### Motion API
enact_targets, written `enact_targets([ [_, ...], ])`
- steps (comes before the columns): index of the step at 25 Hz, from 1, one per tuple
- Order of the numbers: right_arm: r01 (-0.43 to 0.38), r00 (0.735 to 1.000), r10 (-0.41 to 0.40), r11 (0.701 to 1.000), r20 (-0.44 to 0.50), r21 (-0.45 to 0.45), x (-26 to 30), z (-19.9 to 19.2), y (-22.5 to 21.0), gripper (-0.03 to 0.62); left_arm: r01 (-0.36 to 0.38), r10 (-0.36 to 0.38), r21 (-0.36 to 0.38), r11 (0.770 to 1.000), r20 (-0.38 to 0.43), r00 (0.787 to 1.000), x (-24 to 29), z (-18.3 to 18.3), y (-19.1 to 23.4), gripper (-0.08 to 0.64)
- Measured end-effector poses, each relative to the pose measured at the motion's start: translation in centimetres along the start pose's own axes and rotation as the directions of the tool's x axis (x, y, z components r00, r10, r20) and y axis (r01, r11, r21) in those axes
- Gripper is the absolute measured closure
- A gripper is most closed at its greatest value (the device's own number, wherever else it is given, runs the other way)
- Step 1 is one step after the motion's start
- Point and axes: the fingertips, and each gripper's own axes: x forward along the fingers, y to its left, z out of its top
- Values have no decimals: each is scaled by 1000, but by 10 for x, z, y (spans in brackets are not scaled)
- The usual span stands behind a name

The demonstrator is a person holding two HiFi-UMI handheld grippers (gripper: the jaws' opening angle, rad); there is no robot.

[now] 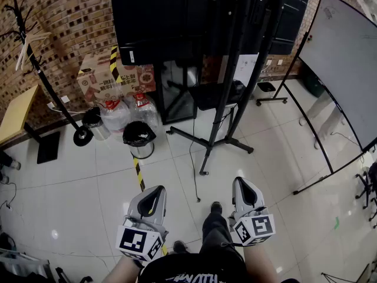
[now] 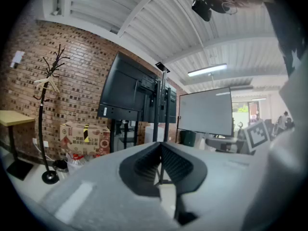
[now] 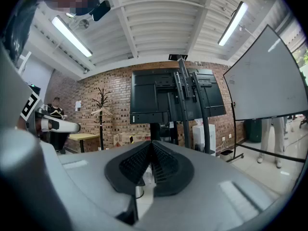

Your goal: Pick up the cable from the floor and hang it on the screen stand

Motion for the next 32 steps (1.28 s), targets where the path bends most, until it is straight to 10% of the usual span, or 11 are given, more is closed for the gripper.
enact_targets([
  [8,-32,999,32,999,-15,27,90,-10,-83,584,-118,118,-5,993,-26,993,83,-4,21,555],
  [13,-111,990,113,993,-86,31,163,-43,-122,584,-311,311,15,950,9,950,146,4,56,555],
  [23,-246,942,248,969,-228,37,249,-125,-180,584,-442,448,77,894,-101,888,244,-27,94,554],
  [32,-144,919,167,985,-358,91,281,-259,-176,584,-292,299,63,954,-207,932,313,-139,112,555],
])
